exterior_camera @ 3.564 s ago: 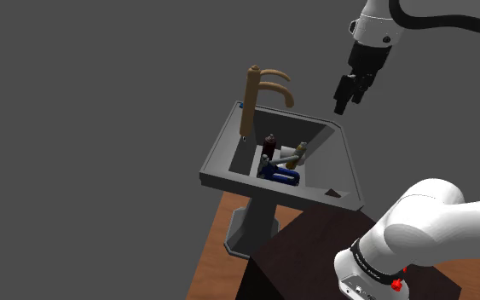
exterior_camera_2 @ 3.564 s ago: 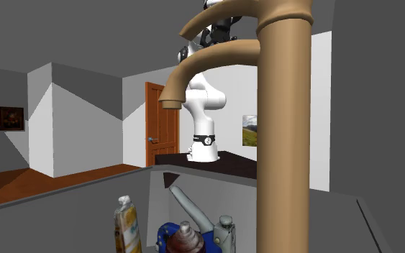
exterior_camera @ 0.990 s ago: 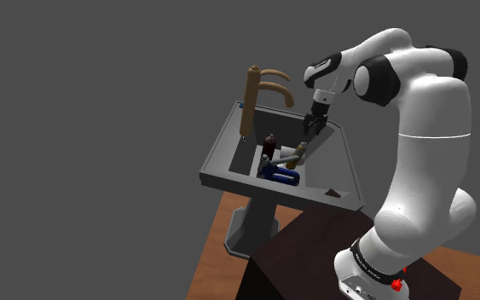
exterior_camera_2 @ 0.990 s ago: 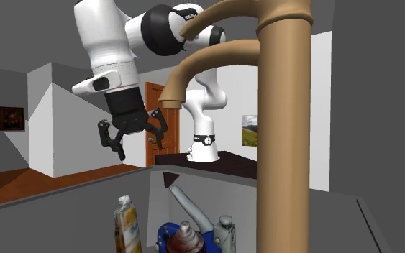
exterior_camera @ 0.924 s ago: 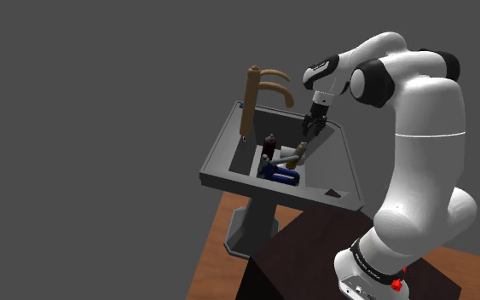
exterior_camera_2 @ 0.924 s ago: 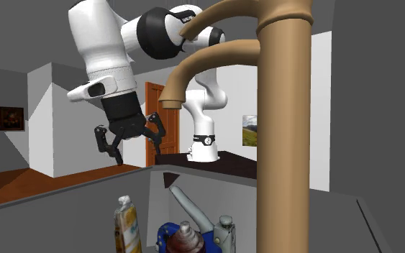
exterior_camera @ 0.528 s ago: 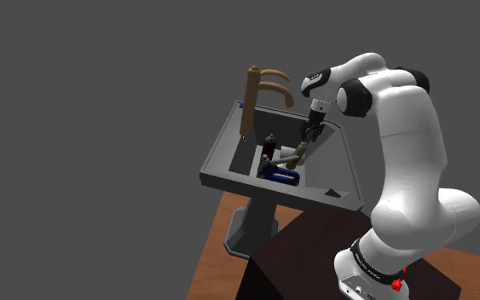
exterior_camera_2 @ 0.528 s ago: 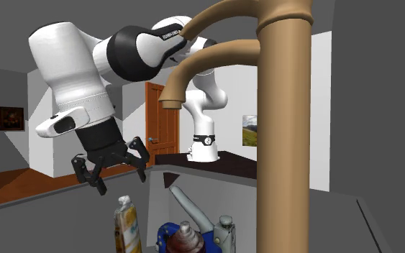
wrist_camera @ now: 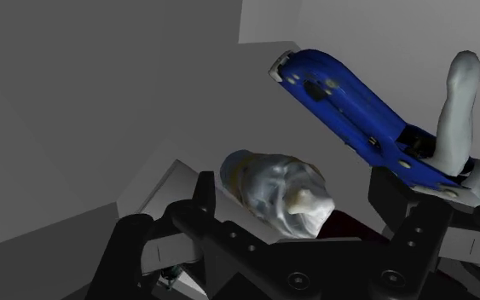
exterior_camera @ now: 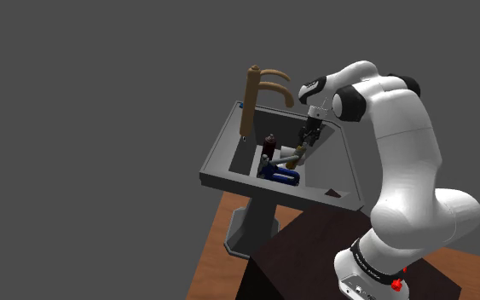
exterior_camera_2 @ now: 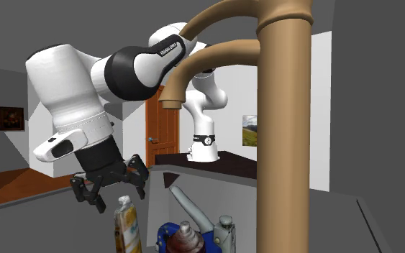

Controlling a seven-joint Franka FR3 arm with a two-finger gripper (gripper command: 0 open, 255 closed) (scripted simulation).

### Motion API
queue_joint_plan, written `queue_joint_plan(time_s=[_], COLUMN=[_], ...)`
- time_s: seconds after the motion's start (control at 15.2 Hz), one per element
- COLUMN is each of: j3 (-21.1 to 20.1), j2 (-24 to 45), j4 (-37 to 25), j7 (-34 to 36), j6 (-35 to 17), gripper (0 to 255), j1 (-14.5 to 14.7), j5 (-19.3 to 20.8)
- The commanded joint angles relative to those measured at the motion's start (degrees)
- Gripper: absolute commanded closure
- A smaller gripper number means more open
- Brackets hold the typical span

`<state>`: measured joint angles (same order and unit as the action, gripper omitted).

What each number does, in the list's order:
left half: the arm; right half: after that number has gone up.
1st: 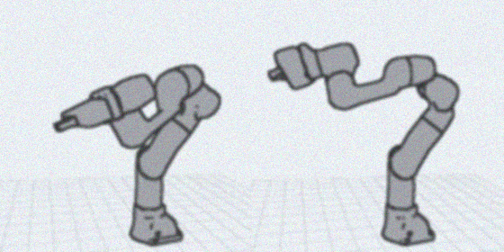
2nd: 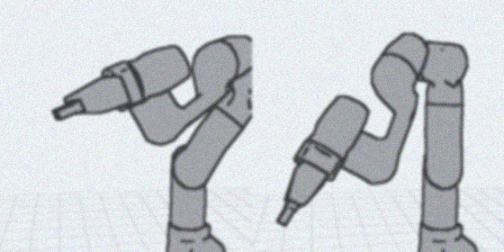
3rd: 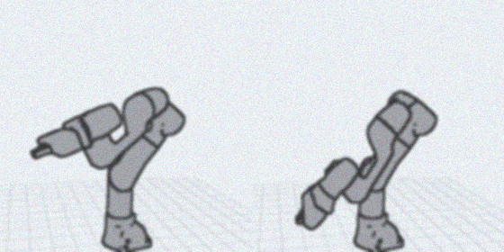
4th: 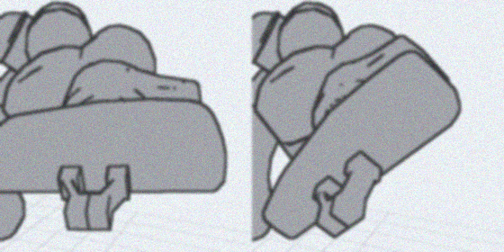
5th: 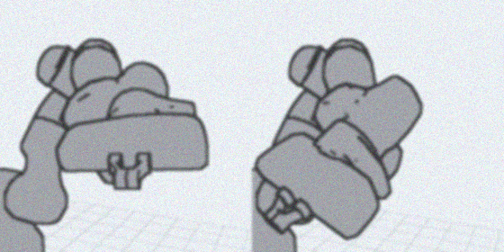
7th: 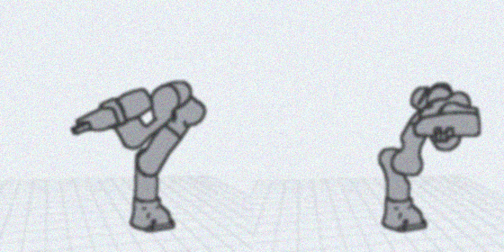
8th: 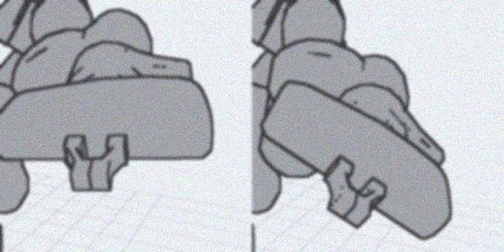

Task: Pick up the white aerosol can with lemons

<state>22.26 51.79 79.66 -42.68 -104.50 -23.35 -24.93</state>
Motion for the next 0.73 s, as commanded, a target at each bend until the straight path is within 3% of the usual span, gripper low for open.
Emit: queue_joint_plan(time_s=[0.0,0.66], j3=[-0.05,0.08], j2=[0.22,-0.27], j4=[-0.18,-0.07], j7=[0.00,0.04], j6=[-0.08,0.30], gripper=[255,255], j1=[-0.05,0.00], j5=[-0.05,0.09])
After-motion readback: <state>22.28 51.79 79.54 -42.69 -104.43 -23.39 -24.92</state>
